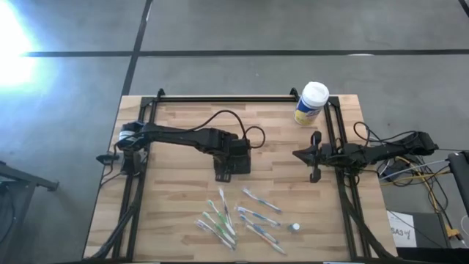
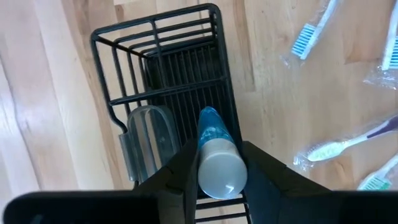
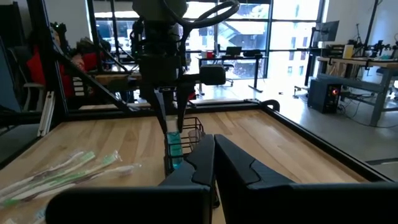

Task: Pick & Place toothbrushing station
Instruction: Put the left blue mouthwash into the black mesh organizer

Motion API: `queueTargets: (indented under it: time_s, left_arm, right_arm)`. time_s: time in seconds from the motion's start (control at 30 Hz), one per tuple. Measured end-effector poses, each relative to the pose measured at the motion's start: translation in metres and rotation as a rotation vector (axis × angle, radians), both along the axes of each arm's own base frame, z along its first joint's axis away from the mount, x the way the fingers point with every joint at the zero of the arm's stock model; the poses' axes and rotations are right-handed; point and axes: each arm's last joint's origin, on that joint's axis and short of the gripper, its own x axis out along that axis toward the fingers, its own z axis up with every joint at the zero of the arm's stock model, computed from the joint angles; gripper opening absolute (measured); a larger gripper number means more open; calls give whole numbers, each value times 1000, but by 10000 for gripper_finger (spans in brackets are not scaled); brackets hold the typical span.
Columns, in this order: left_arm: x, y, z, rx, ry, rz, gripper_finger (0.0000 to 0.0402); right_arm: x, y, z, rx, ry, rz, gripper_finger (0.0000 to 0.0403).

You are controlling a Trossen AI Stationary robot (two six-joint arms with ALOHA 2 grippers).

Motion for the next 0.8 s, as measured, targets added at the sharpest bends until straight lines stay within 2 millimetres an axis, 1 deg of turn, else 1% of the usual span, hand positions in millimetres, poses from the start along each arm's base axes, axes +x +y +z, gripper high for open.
queueTargets:
  time_s: [0.2,0.37,0.43,0.8]
  left_arm:
    - [0,1,-3,-2,1,14,98]
    - [1,2,-10,14,28,16,98]
    - [1,2,-10,16,30,12,98]
    - [6,2,-21,18,63,-5,98]
  right_arm:
    - [0,0,0,0,0,0,8]
    - [0,0,0,0,0,0,8]
    - [0,0,0,0,0,0,8]
    - [0,0,0,-7,2,0,8]
